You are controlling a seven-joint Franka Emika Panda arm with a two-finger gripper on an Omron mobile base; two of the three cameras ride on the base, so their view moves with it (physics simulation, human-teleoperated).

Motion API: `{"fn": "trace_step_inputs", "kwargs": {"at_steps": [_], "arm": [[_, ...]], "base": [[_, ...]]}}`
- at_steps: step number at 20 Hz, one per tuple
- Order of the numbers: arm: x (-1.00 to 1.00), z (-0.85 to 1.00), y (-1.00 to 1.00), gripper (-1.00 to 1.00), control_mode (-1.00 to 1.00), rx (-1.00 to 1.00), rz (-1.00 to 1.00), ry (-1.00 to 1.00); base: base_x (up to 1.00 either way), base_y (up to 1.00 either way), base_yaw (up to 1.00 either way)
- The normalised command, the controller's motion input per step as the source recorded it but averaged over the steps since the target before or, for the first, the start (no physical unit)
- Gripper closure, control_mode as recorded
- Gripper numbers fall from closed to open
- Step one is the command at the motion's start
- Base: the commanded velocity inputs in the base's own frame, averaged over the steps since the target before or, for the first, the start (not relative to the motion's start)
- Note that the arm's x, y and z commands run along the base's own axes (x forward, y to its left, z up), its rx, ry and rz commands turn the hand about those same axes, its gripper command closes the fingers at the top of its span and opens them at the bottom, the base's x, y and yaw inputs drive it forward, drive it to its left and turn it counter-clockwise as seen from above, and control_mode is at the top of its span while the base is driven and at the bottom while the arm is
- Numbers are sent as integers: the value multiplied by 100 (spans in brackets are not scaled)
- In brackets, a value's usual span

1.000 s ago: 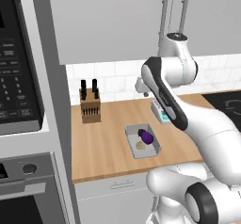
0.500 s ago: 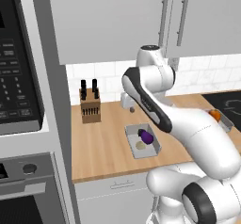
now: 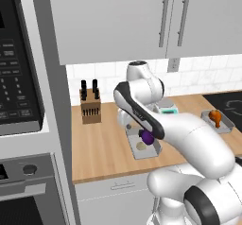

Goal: Take the meat container that has the chicken drumstick and place it on the second highest rack of the freezer. Then take the vegetable container that has the garlic and eggplant and place it on the highest rack of the freezer.

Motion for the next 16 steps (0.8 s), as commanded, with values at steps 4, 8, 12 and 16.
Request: {"fn": "trace_step_inputs", "kwargs": {"at_steps": [4,8,12,16], "arm": [[3,-76,-14,-100,-100,-6,27,9],[0,-67,-4,-100,-100,-11,20,0],[0,-33,-3,-100,-100,0,11,-3],[3,-22,-2,-100,-100,0,1,-12]], "base": [[0,0,0],[0,0,0],[0,0,0],[0,0,0]]}}
